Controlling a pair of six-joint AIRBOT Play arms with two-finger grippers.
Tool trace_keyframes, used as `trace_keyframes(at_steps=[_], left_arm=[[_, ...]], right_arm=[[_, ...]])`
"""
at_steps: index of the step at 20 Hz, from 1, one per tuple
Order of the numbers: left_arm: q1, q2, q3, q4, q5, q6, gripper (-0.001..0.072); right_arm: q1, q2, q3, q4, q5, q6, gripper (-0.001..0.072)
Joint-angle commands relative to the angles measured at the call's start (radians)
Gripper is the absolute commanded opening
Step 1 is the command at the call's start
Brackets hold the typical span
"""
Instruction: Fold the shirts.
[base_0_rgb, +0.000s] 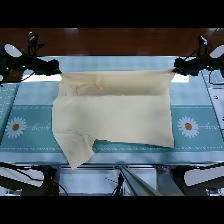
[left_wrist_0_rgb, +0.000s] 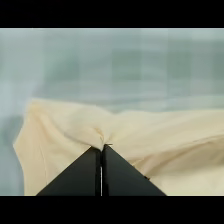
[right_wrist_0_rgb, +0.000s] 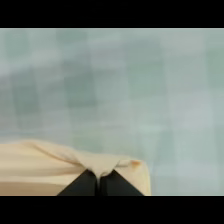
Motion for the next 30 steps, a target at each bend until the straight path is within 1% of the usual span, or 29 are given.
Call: trace_keyframes(at_steps=[1, 2, 3, 5, 6, 7, 8, 9, 10, 11, 12, 13, 14, 15, 16, 17, 18, 19, 21, 22, 24, 27, 30], left_arm=[[0.039, -0.007, 0.035, 0.003, -0.383, -0.001, 0.0021], [0.045, -0.012, 0.031, 0.01, -0.436, -0.001, 0.002], [0.047, -0.018, 0.024, 0.011, -0.458, -0.001, 0.002], [0.044, -0.03, 0.007, 0.01, -0.449, -0.001, 0.0021], [0.04, -0.043, 0.006, 0.01, -0.449, -0.002, 0.0024], [0.039, -0.053, 0.006, 0.01, -0.451, -0.005, 0.0064], [0.039, -0.057, 0.006, 0.011, -0.457, -0.011, 0.0214], [0.042, -0.056, 0.007, 0.013, -0.468, -0.011, 0.0359], [0.049, -0.052, 0.01, 0.024, -0.493, -0.011, 0.0405], [0.061, -0.046, 0.013, 0.048, -0.531, -0.012, 0.0405], [0.076, -0.034, 0.013, 0.075, -0.571, -0.012, 0.0406], [0.097, -0.011, 0.002, 0.1, -0.595, -0.016, 0.0405], [0.125, 0.031, -0.035, 0.113, -0.592, -0.034, 0.0406], [0.155, 0.082, -0.089, 0.112, -0.574, -0.043, 0.0406], [0.189, 0.147, -0.175, 0.112, -0.548, -0.028, 0.0419], [0.226, 0.221, -0.291, 0.112, -0.518, 0.005, 0.0531], [0.264, 0.289, -0.415, 0.105, -0.492, -0.001, 0.0607], [0.298, 0.349, -0.542, 0.087, -0.467, 0.003, 0.061], [0.346, 0.433, -0.766, 0.078, -0.418, 0.008, 0.0609], [0.355, 0.455, -0.853, 0.078, -0.415, 0.038, 0.0609], [0.357, 0.473, -0.966, 0.078, -0.411, 0.087, 0.0608], [0.356, 0.473, -1.037, 0.068, -0.341, 0.098, 0.0596], [0.356, 0.473, -1.061, -0.057, -0.271, 0.098, 0.0593]], right_arm=[[0.001, 0.049, 0.0, -0.017, 0.311, -0.008, 0.0026], [0.006, 0.049, 0.0, -0.036, 0.377, -0.008, 0.0027], [0.015, 0.047, -0.006, -0.06, 0.418, -0.004, 0.0027], [0.025, 0.045, -0.022, -0.097, 0.428, 0.019, 0.0027], [0.025, 0.045, -0.031, -0.089, 0.42, 0.039, 0.0028], [0.025, 0.045, -0.032, -0.085, 0.416, 0.05, 0.0033], [0.025, 0.046, -0.032, -0.085, 0.416, 0.048, 0.013], [0.022, 0.048, -0.032, -0.085, 0.428, 0.035, 0.0318], [0.015, 0.052, -0.032, -0.088, 0.456, 0.009, 0.0401], [0.007, 0.06, -0.032, -0.1, 0.505, -0.011, 0.0431], [-0.004, 0.071, -0.032, -0.127, 0.57, -0.042, 0.0445], [-0.015, 0.087, -0.032, -0.196, 0.646, -0.055, 0.0445], [-0.028, 0.108, -0.036, -0.28, 0.694, -0.046, 0.0457], [-0.052, 0.151, -0.062, -0.332, 0.673, -0.028, 0.0457], [-0.08, 0.206, -0.112, -0.343, 0.623, -0.031, 0.0458], [-0.121, 0.273, -0.189, -0.329, 0.556, -0.045, 0.0464], [-0.171, 0.333, -0.275, -0.261, 0.491, -0.085, 0.0543], [-0.224, 0.375, -0.351, -0.149, 0.444, -0.126, 0.0605], [-0.307, 0.432, -0.481, 0.055, 0.359, -0.182, 0.0605], [-0.328, 0.451, -0.527, 0.105, 0.33, -0.201, 0.0596], [-0.337, 0.472, -0.582, 0.112, 0.306, -0.243, 0.0596], [-0.336, 0.474, -0.603, 0.132, 0.277, -0.253, 0.059], [-0.336, 0.474, -0.603, 0.14, 0.269, -0.261, 0.059]])
